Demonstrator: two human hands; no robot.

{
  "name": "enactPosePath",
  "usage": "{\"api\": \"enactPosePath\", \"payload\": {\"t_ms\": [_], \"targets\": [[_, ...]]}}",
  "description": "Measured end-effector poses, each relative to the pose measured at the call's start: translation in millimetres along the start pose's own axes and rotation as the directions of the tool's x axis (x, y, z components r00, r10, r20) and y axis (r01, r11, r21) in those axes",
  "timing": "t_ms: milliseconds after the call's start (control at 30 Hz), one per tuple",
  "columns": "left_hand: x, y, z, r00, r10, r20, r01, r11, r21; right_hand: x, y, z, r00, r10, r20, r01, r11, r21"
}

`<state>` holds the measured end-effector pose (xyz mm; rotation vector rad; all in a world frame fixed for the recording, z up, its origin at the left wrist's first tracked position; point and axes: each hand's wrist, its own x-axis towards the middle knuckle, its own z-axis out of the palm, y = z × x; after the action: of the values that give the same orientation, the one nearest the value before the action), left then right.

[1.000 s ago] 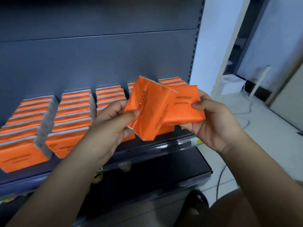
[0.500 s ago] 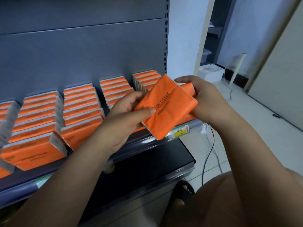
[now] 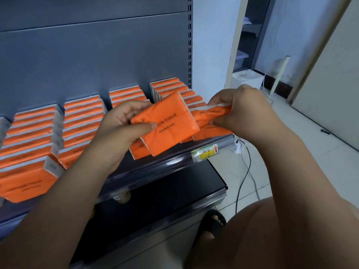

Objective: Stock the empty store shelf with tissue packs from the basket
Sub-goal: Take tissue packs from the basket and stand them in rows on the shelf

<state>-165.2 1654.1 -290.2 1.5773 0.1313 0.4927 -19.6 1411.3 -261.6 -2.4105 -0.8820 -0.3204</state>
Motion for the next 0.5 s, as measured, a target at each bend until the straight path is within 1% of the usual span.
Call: {"api": "enactPosePath", "payload": {"t_ms": [100,167,267,433,500], "targets": [[-3,2,-12,0.998,0.055,-0.036,-0.054,0.998,0.01,0,5,7,1.0,0.002,0.028,-0.002,1.0,-0.018],[-7,3,-17,0.994,0.081,-0.072,-0.077,0.996,0.054,-1,6,15,0.999,0.019,0.036,-0.018,0.999,-0.032],[-14,4,-20,0.988,0.092,-0.126,-0.074,0.987,0.144,1,6,28,0.999,0.021,0.034,-0.019,0.998,-0.063],[-26,0,-21,0.984,0.113,-0.136,-0.064,0.944,0.325,-1,3,49,1.0,0.003,0.013,-0.002,0.995,-0.098],[-29,-3,-22,0.984,0.103,-0.145,-0.045,0.933,0.358,-1,2,53,1.0,0.01,0.007,-0.01,0.995,-0.103]]}}
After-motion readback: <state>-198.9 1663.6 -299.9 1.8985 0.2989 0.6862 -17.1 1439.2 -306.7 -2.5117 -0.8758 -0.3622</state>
